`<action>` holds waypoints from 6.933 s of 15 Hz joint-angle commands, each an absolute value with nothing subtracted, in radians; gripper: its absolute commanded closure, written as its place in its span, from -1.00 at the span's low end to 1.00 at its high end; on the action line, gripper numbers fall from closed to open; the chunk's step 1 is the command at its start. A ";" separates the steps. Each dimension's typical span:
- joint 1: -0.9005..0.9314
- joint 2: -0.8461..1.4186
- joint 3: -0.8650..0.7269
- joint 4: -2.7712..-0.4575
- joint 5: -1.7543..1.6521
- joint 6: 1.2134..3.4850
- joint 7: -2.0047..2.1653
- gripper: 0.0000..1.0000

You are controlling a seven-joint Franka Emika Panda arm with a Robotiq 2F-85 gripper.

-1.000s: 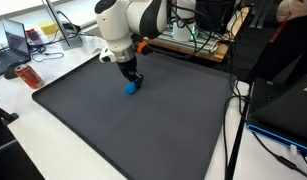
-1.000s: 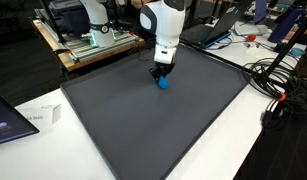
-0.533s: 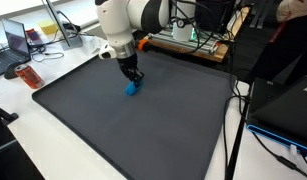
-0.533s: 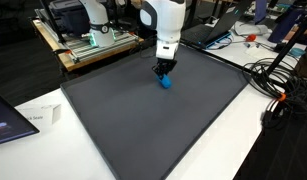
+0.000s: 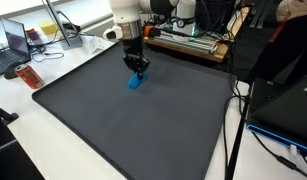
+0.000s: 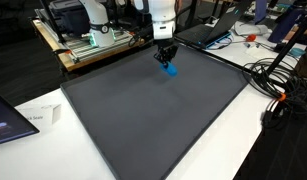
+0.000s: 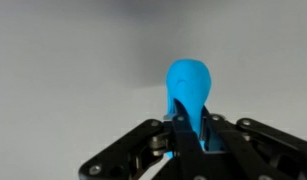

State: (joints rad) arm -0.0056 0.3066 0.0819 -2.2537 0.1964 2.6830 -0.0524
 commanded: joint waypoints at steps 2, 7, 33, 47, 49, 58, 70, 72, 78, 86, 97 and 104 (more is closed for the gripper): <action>-0.071 0.125 0.181 -2.404 0.384 2.749 -0.257 0.73; -0.026 -0.025 0.169 -2.484 0.479 2.767 -0.360 0.70; -0.139 -0.849 0.291 -2.547 -0.104 2.783 0.170 0.91; -0.489 -0.794 0.459 -2.318 -0.169 3.095 0.206 0.98; -0.523 -0.768 0.477 -2.290 -0.164 3.104 0.198 0.51; -0.620 -0.670 0.543 -2.185 -0.173 3.056 0.207 -0.57; -0.565 -0.591 0.544 -2.132 -0.202 2.770 0.263 -1.00; -0.545 -0.563 0.539 -2.121 -0.223 2.667 0.300 -1.00; -0.428 -0.443 0.471 -2.064 -0.319 2.341 0.408 -1.00; -0.238 -0.249 0.300 -1.957 -0.358 2.029 0.452 -1.00; -0.113 -0.051 0.049 -1.899 -0.244 2.003 0.351 -1.00; -0.111 0.096 -0.021 -1.881 -0.131 2.004 0.275 -1.00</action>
